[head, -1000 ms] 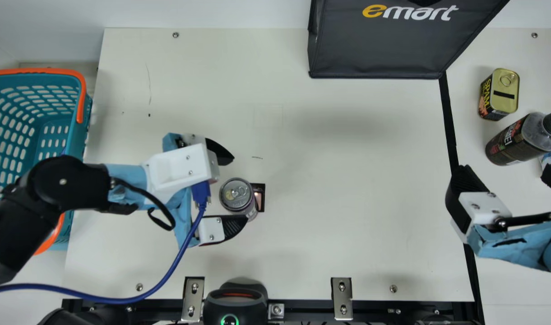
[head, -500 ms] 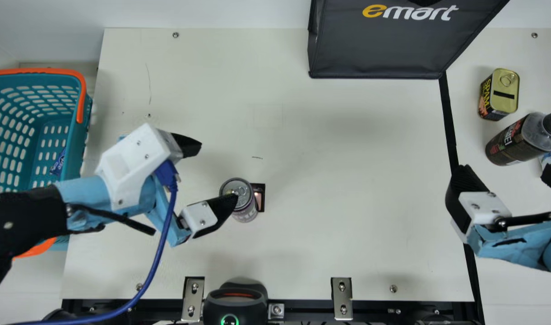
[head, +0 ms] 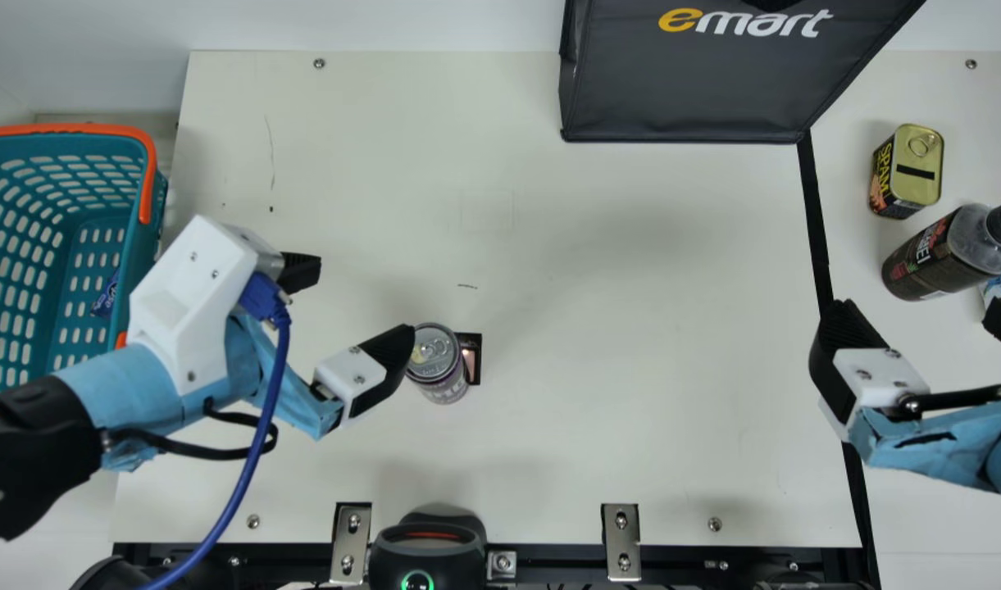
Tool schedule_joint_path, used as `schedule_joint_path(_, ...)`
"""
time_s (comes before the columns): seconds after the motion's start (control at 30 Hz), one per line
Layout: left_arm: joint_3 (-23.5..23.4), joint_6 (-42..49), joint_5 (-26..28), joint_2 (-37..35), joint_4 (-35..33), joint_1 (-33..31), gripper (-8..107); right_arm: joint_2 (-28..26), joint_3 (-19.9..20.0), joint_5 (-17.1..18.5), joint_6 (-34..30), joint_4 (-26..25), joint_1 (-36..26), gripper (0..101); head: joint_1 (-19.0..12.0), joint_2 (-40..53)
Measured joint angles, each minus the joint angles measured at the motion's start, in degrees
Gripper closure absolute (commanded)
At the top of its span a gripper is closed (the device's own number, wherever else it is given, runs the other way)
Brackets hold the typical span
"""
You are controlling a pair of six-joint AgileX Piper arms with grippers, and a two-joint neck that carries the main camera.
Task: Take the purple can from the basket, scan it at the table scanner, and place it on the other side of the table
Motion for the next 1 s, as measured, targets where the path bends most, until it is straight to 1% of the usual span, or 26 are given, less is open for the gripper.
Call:
schedule_joint_path(0.13,-1.67,-10.94,0.44,0.44,7.53,-3.89,9,0.00,0.00,0.00,0.00,0.00,0.00,6,0.00,0.00)
schedule_joint_path(0.33,-4.64,-27.13,2.85,2.26,19.13,-10.49,9,0.00,0.00,0.00,0.00,0.00,0.00,6,0.00,-0.09)
schedule_joint_path(0.53,-8.33,-43.55,5.84,6.12,30.05,-19.23,9,0.00,0.00,0.00,0.00,0.00,0.00,6,0.00,0.00)
schedule_joint_path(0.8,-13.48,-63.73,11.94,13.16,44.01,-31.82,9,0.00,0.00,0.00,0.00,0.00,0.00,6,0.00,0.00)
schedule_joint_path(1.0,-15.89,-76.45,17.54,17.59,51.63,-38.37,9,0.00,0.00,0.00,0.00,0.00,0.00,6,0.00,0.00)
